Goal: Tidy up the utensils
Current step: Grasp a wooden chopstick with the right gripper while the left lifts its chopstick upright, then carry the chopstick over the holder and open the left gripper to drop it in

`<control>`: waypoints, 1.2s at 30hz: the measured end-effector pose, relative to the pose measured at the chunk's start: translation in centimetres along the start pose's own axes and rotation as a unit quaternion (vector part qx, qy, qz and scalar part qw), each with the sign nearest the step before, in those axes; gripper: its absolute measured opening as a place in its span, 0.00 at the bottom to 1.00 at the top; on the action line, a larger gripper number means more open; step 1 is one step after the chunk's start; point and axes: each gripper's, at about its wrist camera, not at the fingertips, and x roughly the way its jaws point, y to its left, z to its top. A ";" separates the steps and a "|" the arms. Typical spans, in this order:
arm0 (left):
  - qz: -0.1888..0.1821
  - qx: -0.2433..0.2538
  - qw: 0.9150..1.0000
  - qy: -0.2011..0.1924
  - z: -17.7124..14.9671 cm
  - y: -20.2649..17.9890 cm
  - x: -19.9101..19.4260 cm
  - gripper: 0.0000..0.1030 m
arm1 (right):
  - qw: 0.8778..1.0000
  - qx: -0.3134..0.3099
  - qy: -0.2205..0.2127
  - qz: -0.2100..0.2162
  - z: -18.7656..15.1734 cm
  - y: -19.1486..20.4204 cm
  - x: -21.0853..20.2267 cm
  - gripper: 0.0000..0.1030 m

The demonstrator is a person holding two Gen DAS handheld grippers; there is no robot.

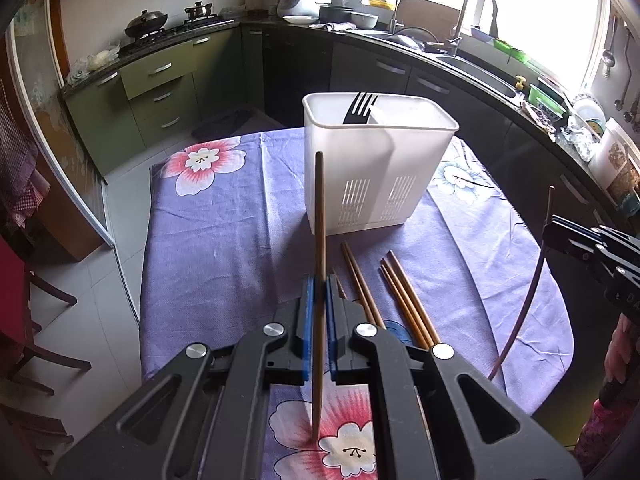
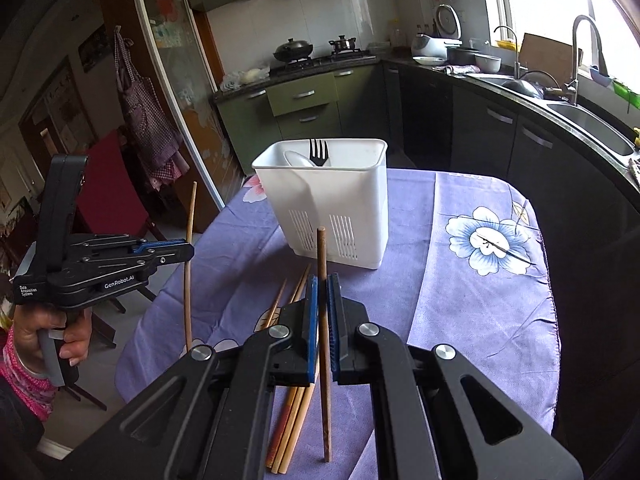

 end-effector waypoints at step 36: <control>0.002 0.024 0.988 -0.150 16.6 -3.0 -10.8 0.06 | 0.997 -0.017 -0.079 0.012 7.2 -0.5 -7.6 0.05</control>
